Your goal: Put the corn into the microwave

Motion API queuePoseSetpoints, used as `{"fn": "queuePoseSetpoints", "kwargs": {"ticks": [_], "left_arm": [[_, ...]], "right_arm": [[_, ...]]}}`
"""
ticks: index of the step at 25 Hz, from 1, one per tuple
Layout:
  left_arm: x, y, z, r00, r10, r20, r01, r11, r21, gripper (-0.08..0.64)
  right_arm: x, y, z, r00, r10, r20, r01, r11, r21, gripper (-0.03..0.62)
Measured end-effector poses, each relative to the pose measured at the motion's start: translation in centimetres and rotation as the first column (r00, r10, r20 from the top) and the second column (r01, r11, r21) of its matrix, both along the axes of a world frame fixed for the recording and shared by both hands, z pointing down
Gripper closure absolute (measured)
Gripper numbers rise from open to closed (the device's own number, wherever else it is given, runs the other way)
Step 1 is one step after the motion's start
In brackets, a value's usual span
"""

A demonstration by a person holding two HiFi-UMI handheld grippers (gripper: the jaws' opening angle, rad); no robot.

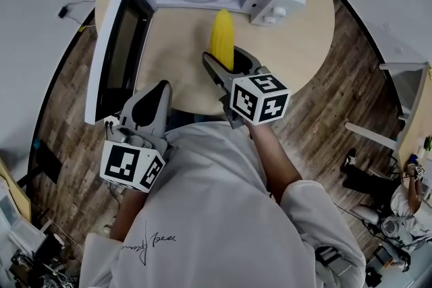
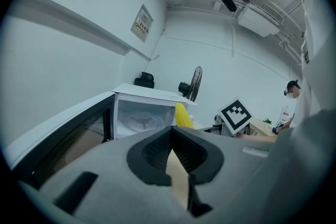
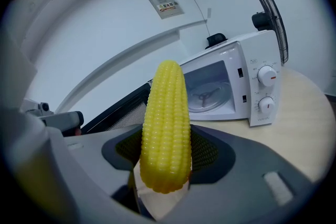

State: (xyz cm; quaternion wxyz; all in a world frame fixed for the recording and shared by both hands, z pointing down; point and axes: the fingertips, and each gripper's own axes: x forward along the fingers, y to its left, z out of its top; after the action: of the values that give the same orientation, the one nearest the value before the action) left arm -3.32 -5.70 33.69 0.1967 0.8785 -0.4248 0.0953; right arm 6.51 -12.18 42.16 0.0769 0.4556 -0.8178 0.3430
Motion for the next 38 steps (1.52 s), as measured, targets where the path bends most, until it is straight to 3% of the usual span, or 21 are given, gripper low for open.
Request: {"fn": "queuePoseSetpoints", "kwargs": {"ticks": [31,38], "left_arm": [[-2.7,-1.2,1.1,1.000,-0.007,0.021,0.008,0.999,-0.051,0.568],[-4.6,-2.2,0.7,0.998,-0.057,0.006,0.058,0.998,-0.037,0.568]], "right_arm": [[-1.1,-7.0,6.1,0.991,-0.044,-0.123,0.033,0.995,-0.091,0.333],[-2.4,-8.9,7.2,0.986,-0.084,-0.147,0.065,0.989,-0.130,0.333]]}}
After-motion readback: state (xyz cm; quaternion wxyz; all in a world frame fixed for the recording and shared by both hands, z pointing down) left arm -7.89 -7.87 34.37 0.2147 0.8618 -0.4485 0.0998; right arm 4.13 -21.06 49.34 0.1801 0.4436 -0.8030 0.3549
